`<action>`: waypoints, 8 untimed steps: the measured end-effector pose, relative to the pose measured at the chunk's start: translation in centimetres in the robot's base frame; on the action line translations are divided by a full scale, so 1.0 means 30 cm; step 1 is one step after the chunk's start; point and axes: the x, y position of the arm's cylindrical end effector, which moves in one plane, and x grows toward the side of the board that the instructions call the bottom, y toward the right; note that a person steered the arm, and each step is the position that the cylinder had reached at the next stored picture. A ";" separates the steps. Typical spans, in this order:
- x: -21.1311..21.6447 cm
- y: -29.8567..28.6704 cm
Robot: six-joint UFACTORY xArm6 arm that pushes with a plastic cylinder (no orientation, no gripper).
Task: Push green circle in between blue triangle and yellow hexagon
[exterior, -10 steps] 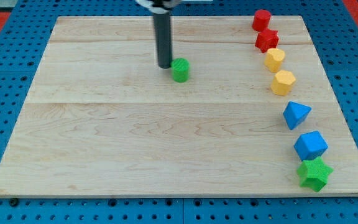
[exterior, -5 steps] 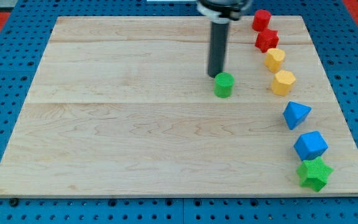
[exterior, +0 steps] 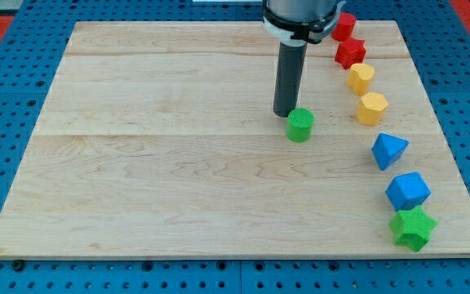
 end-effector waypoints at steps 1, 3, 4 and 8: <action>0.032 -0.044; 0.046 0.094; 0.095 0.068; 0.157 0.056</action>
